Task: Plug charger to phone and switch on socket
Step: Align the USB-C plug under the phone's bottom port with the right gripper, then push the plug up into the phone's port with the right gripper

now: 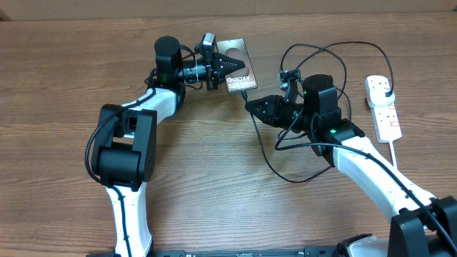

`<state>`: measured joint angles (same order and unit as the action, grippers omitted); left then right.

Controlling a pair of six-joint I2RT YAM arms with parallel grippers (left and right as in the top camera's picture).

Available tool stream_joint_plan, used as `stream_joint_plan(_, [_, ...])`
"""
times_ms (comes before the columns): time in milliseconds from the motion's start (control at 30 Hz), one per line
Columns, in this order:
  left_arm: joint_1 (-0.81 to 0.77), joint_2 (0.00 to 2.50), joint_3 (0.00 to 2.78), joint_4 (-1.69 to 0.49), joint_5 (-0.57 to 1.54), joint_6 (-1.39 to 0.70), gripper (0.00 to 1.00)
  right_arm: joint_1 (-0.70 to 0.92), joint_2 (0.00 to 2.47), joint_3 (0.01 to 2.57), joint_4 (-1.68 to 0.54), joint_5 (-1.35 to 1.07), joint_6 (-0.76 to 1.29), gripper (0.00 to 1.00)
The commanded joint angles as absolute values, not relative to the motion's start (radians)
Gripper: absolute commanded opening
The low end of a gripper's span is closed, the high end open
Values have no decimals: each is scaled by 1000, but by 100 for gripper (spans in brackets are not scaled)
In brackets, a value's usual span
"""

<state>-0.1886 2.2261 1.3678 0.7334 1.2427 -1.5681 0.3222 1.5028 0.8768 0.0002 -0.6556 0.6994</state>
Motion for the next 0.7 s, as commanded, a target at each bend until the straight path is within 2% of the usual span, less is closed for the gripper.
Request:
stream_joint_plan(0, [-190,2212,1396,760,1301,-1567,4,321,1505,883,18,-576,710,4])
stream_joint_plan(667, [-215,2212,1396,802,1343,-1576,4,321,1555,883,82,-536,737,4])
